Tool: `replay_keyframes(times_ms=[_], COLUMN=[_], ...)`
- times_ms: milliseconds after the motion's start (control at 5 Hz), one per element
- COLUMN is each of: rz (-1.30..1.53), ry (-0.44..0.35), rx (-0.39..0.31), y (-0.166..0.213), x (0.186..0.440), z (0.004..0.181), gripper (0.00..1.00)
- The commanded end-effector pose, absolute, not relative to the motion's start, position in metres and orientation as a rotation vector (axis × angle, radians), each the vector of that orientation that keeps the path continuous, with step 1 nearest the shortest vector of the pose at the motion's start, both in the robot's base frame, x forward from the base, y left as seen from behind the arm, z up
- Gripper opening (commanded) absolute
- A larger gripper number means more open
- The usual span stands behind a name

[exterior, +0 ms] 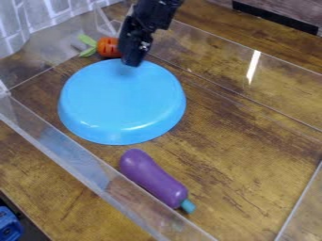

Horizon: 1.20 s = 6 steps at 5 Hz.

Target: Move the carrot to the right side

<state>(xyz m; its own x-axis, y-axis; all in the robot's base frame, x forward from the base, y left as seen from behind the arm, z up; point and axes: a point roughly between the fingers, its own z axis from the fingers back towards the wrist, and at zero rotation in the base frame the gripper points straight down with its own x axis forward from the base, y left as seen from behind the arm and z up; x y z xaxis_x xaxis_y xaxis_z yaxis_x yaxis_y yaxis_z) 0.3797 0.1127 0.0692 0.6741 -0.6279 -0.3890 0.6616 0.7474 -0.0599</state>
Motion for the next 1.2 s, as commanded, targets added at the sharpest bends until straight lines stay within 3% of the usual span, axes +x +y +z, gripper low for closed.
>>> replay_keyframes(times_ms=[0, 400, 1000], rz=[-0.695, -0.713, -0.818], ry=[0.339, 0.335, 0.320], rx=[0.130, 0.143, 0.180], y=[0.148, 0.169, 0.156], x=[0.386, 0.407, 0.421], z=[0.085, 0.079, 0.061], gripper=[1.00, 1.00, 1.00])
